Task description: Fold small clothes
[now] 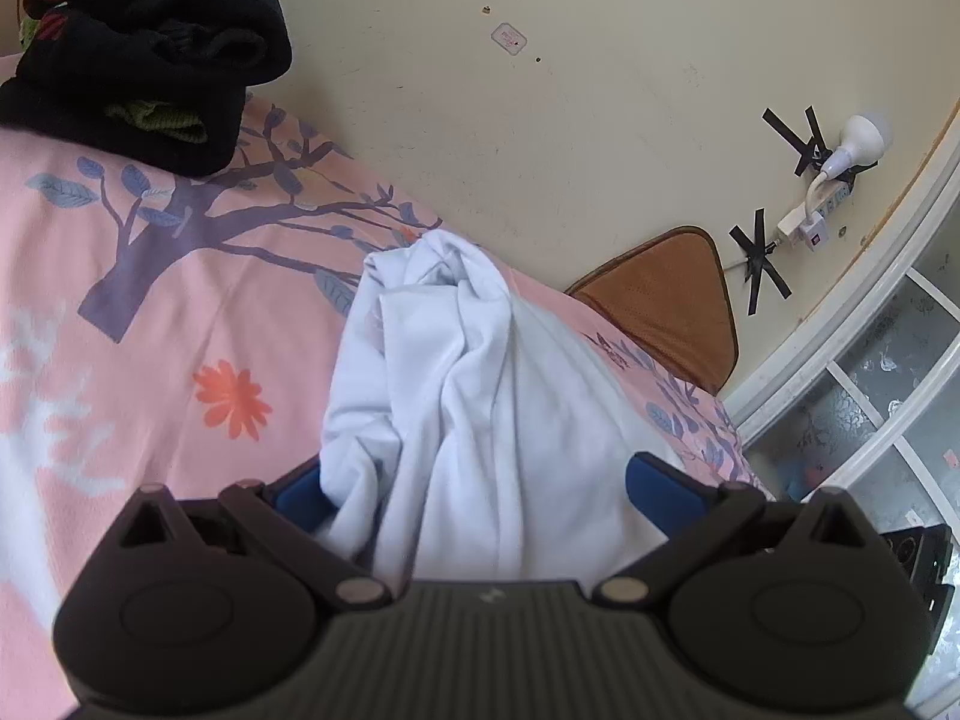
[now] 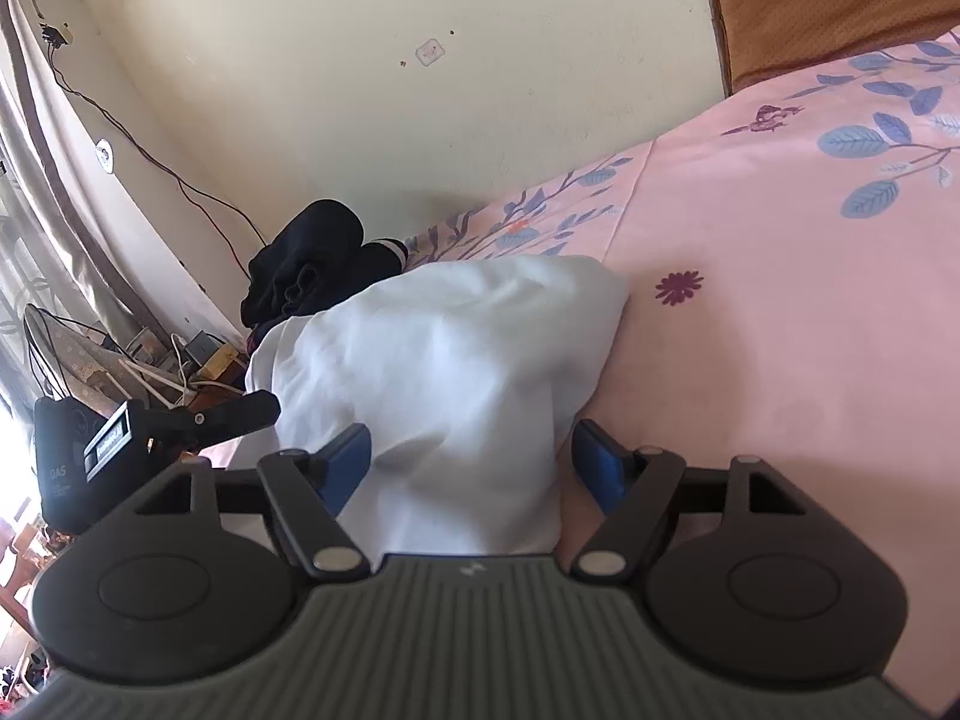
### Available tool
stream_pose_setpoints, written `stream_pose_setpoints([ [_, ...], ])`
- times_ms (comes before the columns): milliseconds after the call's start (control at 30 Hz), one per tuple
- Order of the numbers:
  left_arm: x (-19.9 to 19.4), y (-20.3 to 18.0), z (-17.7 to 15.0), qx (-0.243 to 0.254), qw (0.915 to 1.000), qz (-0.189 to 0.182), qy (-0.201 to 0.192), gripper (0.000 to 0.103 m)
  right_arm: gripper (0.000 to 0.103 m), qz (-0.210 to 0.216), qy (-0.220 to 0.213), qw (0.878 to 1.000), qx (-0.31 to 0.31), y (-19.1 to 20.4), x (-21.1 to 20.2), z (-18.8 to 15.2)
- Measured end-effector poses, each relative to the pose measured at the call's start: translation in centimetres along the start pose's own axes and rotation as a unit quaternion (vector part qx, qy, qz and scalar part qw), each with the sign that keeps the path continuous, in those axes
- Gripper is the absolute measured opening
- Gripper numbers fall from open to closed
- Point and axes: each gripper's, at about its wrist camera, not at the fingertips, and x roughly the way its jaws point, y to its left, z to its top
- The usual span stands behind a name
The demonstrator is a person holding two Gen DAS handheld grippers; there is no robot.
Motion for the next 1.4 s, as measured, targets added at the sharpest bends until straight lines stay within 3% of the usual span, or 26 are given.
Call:
stream_pose_setpoints([
  [100,-0.02,-0.06,-0.05,-0.003,1.0,-0.002,-0.001,0.103,0.09,0.008,0.006,1.0,-0.007,0.3,0.14,0.08],
  [167,-0.01,-0.1,-0.05,-0.002,1.0,-0.001,-0.001,0.103,0.092,0.011,0.006,1.0,-0.013,0.34,0.16,-0.01],
  [1400,-0.05,0.16,0.14,0.0,1.0,0.002,-0.001,0.103,0.095,0.032,0.007,0.999,-0.021,0.02,0.04,-0.11],
])
